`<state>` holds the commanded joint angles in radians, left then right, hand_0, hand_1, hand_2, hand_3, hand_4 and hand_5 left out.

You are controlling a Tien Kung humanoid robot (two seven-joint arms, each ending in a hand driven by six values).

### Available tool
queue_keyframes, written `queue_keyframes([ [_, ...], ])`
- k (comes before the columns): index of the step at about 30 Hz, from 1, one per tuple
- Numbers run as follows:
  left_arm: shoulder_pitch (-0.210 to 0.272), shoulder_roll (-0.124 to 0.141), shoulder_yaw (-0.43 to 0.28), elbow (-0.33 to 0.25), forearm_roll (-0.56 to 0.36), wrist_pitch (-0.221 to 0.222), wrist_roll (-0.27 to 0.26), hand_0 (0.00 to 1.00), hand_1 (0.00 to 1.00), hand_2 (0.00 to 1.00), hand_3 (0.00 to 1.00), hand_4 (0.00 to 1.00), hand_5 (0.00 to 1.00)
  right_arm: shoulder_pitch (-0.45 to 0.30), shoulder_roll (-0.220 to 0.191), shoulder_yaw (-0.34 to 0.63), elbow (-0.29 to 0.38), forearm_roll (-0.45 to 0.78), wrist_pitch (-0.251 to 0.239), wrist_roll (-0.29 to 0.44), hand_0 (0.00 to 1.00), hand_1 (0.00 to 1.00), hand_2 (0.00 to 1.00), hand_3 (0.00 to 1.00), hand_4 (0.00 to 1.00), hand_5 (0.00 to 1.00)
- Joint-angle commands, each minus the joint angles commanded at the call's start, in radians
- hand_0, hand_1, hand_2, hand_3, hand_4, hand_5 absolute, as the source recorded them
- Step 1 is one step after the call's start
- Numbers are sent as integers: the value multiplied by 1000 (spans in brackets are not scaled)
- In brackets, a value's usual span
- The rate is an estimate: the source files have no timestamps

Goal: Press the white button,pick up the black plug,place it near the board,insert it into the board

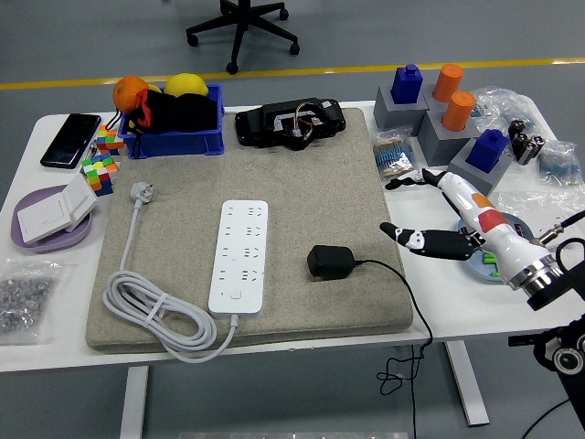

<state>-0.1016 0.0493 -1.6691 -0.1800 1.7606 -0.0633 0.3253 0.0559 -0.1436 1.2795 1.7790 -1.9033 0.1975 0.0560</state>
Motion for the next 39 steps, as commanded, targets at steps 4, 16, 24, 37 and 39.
queue_keyframes([
  [4,-1,0,10,0,-10,-1,-2,707,682,631,705,573,222,50,-5,-68,0,11,-8,-19,736,730,712,646,850,372],
  [16,5,8,-13,0,13,0,3,707,682,631,705,571,217,248,2,-325,-32,30,43,-272,617,607,637,680,850,370],
  [24,7,6,-1,0,3,-2,2,707,682,631,705,571,218,329,29,-472,-116,44,-8,-343,544,467,465,704,851,377],
  [37,8,8,-4,0,8,-2,5,707,682,631,706,572,222,371,40,-556,-167,43,-40,-325,110,89,181,704,841,385],
  [39,7,7,-3,0,8,-2,5,707,682,631,706,572,222,373,40,-566,-177,43,-41,-324,110,89,181,704,841,385],
])
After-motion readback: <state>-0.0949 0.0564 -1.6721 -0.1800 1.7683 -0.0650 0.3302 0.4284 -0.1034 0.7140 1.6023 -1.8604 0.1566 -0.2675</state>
